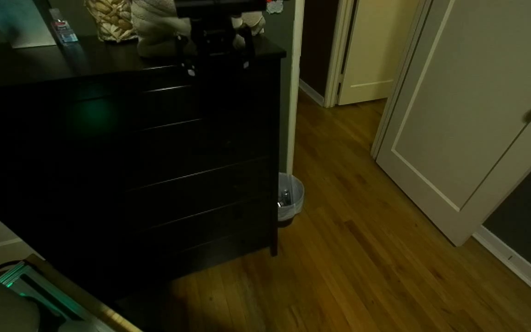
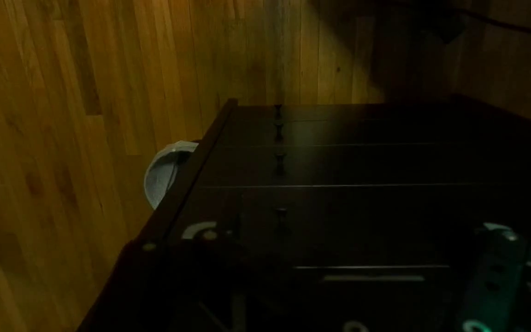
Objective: Open the drawer
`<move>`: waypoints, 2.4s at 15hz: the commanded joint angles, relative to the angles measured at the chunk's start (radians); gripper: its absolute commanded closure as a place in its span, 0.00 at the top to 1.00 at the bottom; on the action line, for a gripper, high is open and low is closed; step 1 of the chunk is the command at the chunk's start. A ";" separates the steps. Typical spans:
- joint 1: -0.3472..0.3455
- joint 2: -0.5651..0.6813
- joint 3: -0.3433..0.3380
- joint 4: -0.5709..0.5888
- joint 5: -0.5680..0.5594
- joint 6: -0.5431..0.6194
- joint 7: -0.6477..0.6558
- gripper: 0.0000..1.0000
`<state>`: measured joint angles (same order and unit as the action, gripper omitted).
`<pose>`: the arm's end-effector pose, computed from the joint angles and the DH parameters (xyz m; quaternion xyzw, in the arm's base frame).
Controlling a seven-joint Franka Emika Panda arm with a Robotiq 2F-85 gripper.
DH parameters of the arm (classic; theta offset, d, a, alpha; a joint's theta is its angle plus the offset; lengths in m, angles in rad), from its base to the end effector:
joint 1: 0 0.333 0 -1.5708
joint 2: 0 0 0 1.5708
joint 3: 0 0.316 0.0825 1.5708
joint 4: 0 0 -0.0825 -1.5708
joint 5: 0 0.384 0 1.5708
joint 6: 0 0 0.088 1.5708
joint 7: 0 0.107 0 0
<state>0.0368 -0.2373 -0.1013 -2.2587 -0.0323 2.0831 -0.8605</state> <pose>0.4809 -0.0345 0.4646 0.9181 0.3953 0.0261 0.0157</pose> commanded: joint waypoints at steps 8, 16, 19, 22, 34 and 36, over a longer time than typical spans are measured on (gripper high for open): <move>-0.018 0.016 -0.016 -0.032 0.024 0.056 -0.028 1.00; -0.043 0.126 -0.090 -0.140 0.281 0.295 -0.263 1.00; -0.057 0.187 -0.090 -0.190 0.371 0.384 -0.408 1.00; -0.073 0.267 -0.071 -0.236 0.468 0.494 -0.575 1.00; -0.097 0.267 -0.046 -0.229 0.437 0.480 -0.540 1.00; -0.094 0.293 -0.024 -0.220 0.474 0.497 -0.567 1.00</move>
<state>-0.0353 0.0307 -0.1680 -2.4866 0.4095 2.5640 -1.4037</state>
